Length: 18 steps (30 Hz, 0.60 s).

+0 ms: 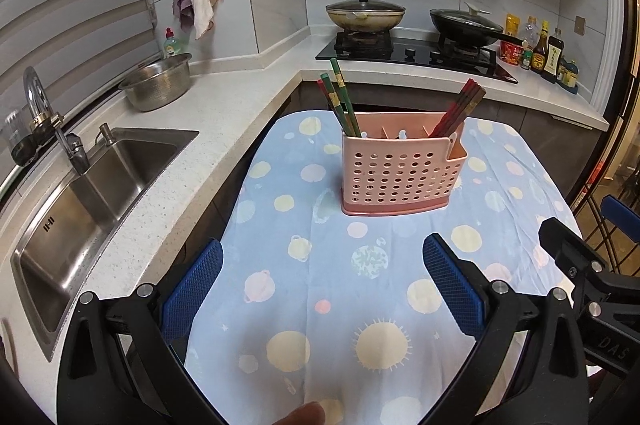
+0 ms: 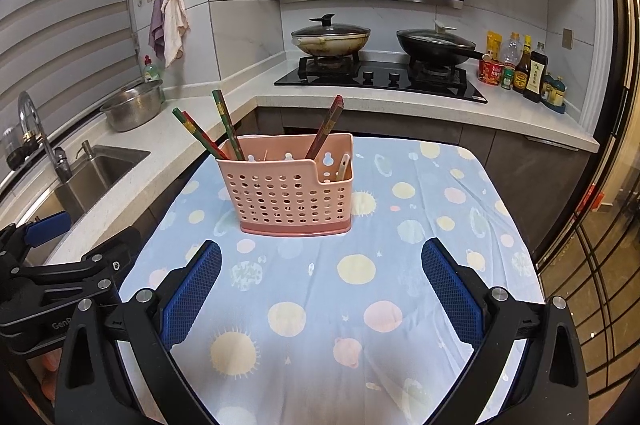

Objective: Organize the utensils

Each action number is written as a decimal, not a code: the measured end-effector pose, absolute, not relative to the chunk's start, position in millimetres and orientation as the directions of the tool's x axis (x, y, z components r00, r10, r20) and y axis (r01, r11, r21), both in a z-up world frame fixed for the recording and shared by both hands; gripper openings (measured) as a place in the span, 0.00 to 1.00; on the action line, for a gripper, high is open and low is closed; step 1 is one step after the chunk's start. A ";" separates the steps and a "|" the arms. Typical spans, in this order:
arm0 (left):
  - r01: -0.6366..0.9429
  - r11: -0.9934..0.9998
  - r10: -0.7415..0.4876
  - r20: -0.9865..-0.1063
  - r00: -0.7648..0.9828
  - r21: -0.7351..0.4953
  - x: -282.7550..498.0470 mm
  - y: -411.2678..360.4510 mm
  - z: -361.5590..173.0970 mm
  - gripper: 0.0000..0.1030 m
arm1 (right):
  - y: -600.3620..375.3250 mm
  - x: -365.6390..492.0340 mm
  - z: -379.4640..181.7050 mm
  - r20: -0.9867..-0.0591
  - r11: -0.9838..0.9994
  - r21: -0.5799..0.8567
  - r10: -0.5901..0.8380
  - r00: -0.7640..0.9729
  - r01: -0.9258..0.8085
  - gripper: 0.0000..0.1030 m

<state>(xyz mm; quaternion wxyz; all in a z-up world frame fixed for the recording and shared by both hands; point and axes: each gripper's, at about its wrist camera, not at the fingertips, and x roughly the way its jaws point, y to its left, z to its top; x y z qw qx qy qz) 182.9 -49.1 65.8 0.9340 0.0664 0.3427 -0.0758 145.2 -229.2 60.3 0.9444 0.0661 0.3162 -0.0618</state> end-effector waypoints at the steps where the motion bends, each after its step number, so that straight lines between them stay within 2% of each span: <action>1: 0.185 0.980 -0.093 -0.649 0.755 0.074 183.4 -49.1 66.2 0.93 | -228.9 145.8 60.6 -0.604 0.984 0.086 -0.075 0.793 0.158 0.94; 18: 0.173 0.980 -0.073 -0.632 0.772 0.098 189.5 -53.3 74.6 0.93 | -226.8 149.9 64.2 -0.600 0.985 0.082 -0.075 0.796 0.154 0.94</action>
